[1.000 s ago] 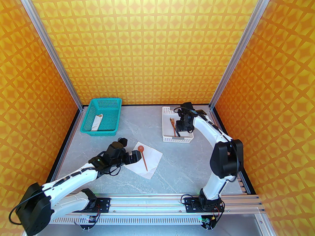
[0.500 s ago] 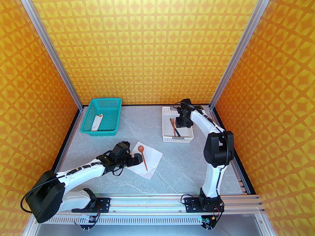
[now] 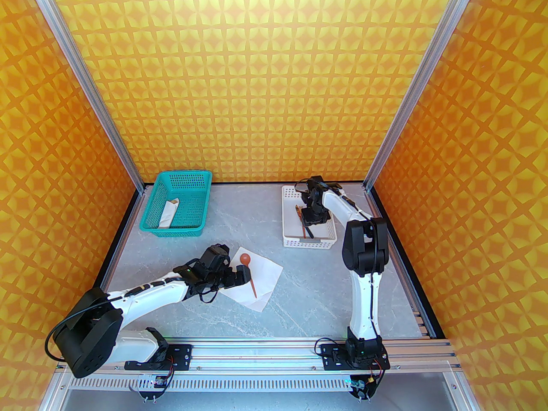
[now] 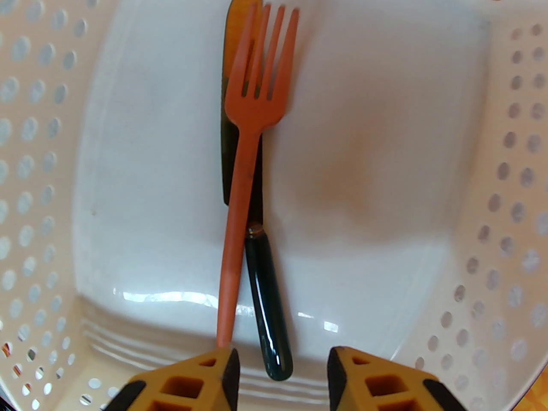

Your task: Place the utensils on the paper napkin and roll it up

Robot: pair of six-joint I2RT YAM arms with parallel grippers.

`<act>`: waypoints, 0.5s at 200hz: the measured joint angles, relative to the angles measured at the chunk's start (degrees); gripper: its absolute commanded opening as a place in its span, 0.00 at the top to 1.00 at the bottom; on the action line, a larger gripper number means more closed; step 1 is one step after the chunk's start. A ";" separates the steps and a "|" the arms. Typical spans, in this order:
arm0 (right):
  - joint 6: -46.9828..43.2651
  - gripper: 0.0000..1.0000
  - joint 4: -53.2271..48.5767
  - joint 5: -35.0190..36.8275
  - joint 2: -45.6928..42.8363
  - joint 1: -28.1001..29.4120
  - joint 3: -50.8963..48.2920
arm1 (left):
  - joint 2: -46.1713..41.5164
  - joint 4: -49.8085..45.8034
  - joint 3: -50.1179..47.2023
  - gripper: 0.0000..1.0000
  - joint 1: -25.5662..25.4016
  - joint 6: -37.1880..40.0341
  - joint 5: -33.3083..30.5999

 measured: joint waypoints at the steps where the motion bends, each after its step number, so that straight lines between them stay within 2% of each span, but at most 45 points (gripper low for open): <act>1: 0.00 0.60 0.00 0.00 0.00 0.00 0.00 | 0.04 0.00 0.02 0.01 0.00 0.00 0.00; 100: -0.44 0.66 -0.87 -0.13 4.33 0.00 2.67 | 3.58 -0.17 3.43 0.01 0.00 0.26 -0.07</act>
